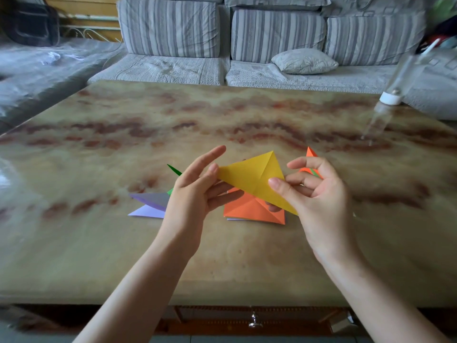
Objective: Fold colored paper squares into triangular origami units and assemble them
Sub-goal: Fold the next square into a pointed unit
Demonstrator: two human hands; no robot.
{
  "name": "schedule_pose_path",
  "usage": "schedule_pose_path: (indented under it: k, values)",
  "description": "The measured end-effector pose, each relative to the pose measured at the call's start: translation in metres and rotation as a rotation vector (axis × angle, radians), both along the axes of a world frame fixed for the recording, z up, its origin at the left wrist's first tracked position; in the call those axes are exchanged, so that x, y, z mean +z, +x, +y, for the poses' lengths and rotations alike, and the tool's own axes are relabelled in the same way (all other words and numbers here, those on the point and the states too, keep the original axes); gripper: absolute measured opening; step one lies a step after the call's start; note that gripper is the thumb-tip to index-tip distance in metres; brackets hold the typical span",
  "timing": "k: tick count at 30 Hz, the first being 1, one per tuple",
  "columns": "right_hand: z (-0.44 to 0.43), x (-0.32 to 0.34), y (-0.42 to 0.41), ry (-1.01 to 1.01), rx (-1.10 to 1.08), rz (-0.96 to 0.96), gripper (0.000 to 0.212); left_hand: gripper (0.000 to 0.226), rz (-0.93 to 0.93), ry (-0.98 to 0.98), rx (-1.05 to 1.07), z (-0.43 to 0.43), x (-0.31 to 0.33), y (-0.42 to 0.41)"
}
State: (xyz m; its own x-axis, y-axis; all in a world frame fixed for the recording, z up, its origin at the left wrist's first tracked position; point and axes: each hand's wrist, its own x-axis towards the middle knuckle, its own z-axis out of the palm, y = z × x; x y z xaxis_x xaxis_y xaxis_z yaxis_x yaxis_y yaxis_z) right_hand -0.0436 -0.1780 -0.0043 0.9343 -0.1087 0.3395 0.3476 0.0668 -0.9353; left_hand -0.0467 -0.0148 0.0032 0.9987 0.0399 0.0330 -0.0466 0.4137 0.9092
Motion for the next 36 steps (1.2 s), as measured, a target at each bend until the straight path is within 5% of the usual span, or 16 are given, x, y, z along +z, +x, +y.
schedule_pose_path:
  k: [5,8,16,21,24,32,36]
  values:
    - [0.001,0.001,-0.001,0.07,-0.046,-0.002,0.026,0.03,0.032,-0.07,-0.002,-0.003,0.004,-0.001]
    - [0.002,0.001,-0.002,0.092,-0.071,0.004,0.025,0.046,0.029,0.06,-0.036,-0.013,0.0,-0.004]
    - [-0.002,-0.004,0.003,-0.175,0.026,-0.059,0.014,0.026,0.038,0.136,0.04,-0.008,-0.007,0.0]
    - [-0.018,0.003,0.009,-0.517,0.118,-0.229,0.056,0.014,0.023,0.23,-0.003,-0.005,-0.007,0.0]
    - [-0.021,0.007,0.008,-0.663,0.173,-0.223,0.032,0.016,0.02,0.281,-0.071,-0.006,-0.006,-0.003]
    - [-0.018,0.01,0.006,-0.408,0.201,-0.054,0.008,0.017,0.005,0.295,-0.174,-0.009,-0.001,-0.007]
    - [-0.014,0.013,0.003,-0.288,0.151,0.006,0.013,0.023,0.008,0.295,-0.162,-0.013,-0.001,-0.008]
